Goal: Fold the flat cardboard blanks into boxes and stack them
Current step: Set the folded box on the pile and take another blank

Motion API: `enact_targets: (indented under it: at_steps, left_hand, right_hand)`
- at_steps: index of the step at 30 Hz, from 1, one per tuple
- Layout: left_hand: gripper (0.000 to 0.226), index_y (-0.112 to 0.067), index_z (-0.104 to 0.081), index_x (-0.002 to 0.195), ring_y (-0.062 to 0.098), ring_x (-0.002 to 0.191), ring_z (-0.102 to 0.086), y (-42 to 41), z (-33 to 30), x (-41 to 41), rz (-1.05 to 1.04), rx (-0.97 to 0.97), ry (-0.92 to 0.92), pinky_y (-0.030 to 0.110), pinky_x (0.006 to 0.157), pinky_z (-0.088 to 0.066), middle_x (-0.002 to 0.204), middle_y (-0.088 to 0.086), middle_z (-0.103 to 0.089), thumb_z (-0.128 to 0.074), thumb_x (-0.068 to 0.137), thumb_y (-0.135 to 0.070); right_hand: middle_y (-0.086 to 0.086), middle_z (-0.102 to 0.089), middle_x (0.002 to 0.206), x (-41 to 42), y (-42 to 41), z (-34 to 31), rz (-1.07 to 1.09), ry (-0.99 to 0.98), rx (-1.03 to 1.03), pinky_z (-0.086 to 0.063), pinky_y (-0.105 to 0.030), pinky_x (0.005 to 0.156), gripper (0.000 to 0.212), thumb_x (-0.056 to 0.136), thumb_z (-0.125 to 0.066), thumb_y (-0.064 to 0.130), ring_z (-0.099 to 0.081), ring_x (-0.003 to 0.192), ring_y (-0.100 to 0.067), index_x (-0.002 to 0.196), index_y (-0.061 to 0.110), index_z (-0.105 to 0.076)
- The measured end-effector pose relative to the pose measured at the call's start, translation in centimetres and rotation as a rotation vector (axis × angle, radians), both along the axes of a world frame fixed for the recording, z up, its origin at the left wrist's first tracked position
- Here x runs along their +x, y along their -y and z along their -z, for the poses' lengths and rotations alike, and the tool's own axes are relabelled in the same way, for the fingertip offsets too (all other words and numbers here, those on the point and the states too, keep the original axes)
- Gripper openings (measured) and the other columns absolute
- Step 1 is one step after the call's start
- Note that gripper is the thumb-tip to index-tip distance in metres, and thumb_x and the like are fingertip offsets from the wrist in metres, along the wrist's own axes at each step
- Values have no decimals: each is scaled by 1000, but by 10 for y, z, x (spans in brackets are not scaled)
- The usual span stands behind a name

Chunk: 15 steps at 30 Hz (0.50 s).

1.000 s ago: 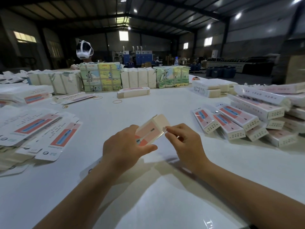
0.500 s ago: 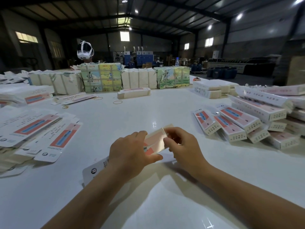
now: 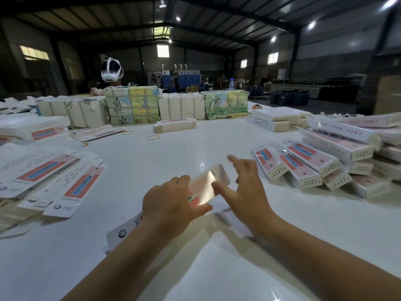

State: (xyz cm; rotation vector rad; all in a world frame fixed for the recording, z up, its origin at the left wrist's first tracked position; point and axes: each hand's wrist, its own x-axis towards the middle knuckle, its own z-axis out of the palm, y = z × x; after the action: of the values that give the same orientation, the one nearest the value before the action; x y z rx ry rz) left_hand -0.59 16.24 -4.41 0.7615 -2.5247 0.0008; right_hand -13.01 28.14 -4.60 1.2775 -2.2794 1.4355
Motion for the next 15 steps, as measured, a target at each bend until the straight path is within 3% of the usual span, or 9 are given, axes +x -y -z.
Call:
enact_targets:
  at_steps: [2,4,6,7,9,11,13,14,15]
  left_hand:
    - [67,-30,-46,118,14,89,-59,-1,-1,1,9,13,-1,28,77,-50,108,-12,-58,-51,71,-77]
    - [68,-30,-46,119,14,90,-59,-3,-2,1,30,14,3,28,78,-50,108,-12,-58,-50,71,-78]
    - [68,-30,-46,117,13,89,-59,-5,-2,1,47,9,3,28,76,-50,107,-13,-58,-48,70,-79]
    - [68,-30,-46,115,13,88,-58,-6,-2,1,51,6,3,28,75,-50,106,-13,-58,-47,69,-80]
    - [68,-30,-46,115,13,87,-57,-6,-1,1,54,10,2,28,75,-50,105,-13,-57,-46,69,-80]
    - [68,-29,-44,118,13,91,-58,-5,-1,1,58,15,10,30,78,-51,108,-12,-57,-47,71,-79]
    - [67,-29,-42,119,13,91,-58,-5,-1,1,59,13,8,30,79,-52,110,-11,-57,-48,73,-77]
    - [66,-29,-43,118,13,90,-58,-5,-1,0,52,6,4,29,77,-52,108,-11,-57,-47,73,-77]
    - [65,-29,-43,116,12,88,-57,-5,-1,-1,40,-6,2,28,75,-51,106,-11,-57,-47,73,-78]
  right_hand:
    - [2,-32,142,-6,0,-2,-17,213,-21,-41,-34,99,90,78,-75,33,-41,119,-14,148,32,-17]
    - [-6,-47,136,-8,2,-4,-203,672,-130,-48,-36,88,98,76,-77,17,-56,109,-19,148,34,-14]
    - [-17,-64,117,-10,4,-3,-461,1104,-250,-55,-39,78,78,72,-73,1,-67,94,-31,137,22,-35]
    - [-21,-67,111,-11,5,-2,-536,1146,-241,-57,-38,74,64,72,-70,-4,-68,92,-34,130,8,-45]
    - [-24,-67,107,-8,4,-1,-587,1093,-232,-57,-34,71,43,76,-65,-11,-68,92,-37,117,-3,-53]
    - [-21,-69,104,-7,3,1,-535,975,-243,-57,-35,76,33,80,-64,-9,-69,93,-34,111,0,-59]
    - [-6,-72,95,-3,1,3,-430,701,-178,-57,-33,79,21,84,-65,2,-71,88,-21,103,9,-63]
    - [6,-71,83,1,0,2,-354,502,-133,-54,-24,75,12,85,-65,6,-68,79,-8,92,16,-64]
    - [16,-65,69,4,-1,3,-285,287,-87,-48,-13,68,16,87,-63,8,-61,66,1,81,23,-61]
